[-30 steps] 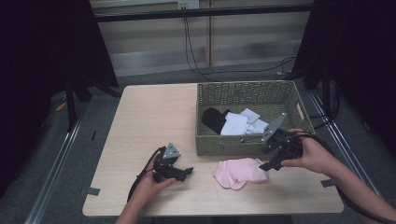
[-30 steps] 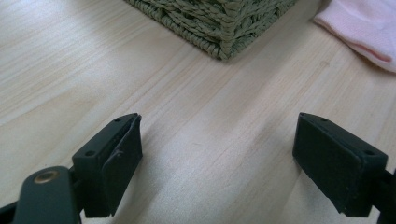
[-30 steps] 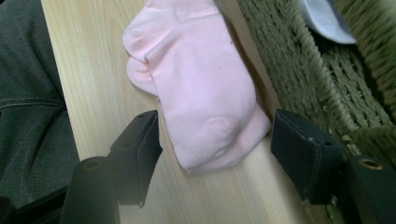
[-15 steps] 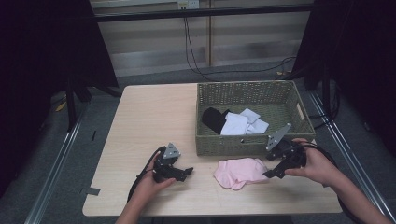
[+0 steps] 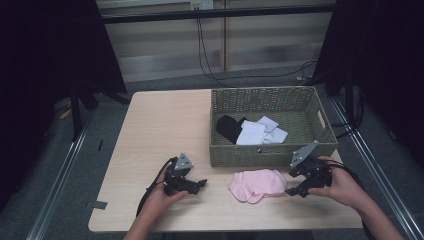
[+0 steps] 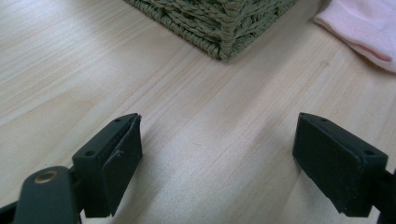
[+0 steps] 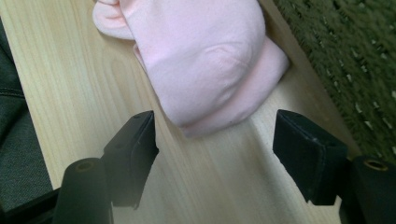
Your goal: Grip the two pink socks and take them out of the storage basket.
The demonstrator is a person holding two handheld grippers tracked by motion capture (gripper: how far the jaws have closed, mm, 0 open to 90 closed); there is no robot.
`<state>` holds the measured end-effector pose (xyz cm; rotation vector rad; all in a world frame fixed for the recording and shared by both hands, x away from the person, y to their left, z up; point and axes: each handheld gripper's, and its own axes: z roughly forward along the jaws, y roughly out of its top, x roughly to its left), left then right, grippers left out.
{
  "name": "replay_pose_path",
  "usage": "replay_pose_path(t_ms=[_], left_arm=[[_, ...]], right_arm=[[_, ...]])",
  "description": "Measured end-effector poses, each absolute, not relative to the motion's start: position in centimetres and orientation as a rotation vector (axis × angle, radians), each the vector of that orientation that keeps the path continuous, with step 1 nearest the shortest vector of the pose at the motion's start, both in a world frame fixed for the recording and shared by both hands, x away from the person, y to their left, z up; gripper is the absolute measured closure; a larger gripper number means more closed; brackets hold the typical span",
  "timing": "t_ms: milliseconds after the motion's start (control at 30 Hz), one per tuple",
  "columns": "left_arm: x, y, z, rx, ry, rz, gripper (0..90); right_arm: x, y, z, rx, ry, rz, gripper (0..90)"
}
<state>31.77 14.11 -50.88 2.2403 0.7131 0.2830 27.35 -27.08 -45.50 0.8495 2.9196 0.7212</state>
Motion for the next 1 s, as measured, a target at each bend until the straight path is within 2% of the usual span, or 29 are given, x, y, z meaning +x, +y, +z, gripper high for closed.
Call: replay_pose_path(t_ms=[500, 1000], left_arm=[[31.8, 14.1, -50.9, 2.241, 0.714, 0.284, 15.3], [31.7, 14.1, -50.9, 2.24, 0.715, 0.283, 15.4]], right_arm=[[26.6, -28.4, -47.1, 0.899, 2.867, 0.779, 28.7], [26.1, -28.9, -48.7, 0.808, 2.806, 0.807, 25.8]])
